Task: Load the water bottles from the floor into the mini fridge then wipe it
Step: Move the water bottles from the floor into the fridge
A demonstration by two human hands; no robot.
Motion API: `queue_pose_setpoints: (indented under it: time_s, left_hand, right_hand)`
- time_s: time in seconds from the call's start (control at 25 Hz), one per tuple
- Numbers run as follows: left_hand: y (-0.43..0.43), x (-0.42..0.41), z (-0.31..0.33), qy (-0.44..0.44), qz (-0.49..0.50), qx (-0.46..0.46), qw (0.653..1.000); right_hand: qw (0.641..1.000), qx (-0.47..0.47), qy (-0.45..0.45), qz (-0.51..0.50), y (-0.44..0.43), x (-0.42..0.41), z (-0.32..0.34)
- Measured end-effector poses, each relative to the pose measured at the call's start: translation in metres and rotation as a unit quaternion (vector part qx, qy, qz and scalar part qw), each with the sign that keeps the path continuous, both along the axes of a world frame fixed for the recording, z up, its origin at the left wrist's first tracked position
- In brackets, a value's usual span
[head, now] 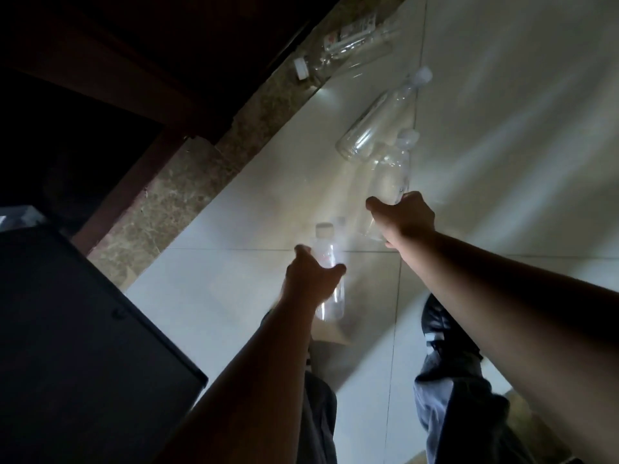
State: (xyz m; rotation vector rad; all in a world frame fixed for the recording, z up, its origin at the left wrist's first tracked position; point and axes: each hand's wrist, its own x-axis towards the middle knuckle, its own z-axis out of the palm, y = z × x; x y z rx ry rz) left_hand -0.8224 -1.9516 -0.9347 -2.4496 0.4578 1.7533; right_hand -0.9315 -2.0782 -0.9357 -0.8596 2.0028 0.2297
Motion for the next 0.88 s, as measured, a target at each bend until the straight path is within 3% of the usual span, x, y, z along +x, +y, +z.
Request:
queue_pose_setpoints:
  time_s: [0.2, 0.56, 0.68, 0.88]
  left_hand:
    - [-0.045, 0.017, 0.14, 0.002, 0.091, -0.095, 0.991]
    - [-0.103, 0.062, 0.496, 0.056, 0.174, -0.294, 0.938]
    - [-0.085, 0.072, 0.579, 0.085, 0.191, -0.345, 0.915]
    - [-0.003, 0.092, 0.658, 0.097, 0.242, -0.409, 0.875]
  right_hand:
    - [0.998, -0.048, -0.029, 0.027, 0.01, -0.001, 0.148]
    - [0.969, -0.212, -0.125, 0.034, 0.009, 0.033, 0.518]
    - [0.944, -0.27, -0.185, 0.038, 0.03, 0.049, 0.6]
    - [0.912, -0.29, -0.288, 0.043, 0.106, 0.069, 0.671]
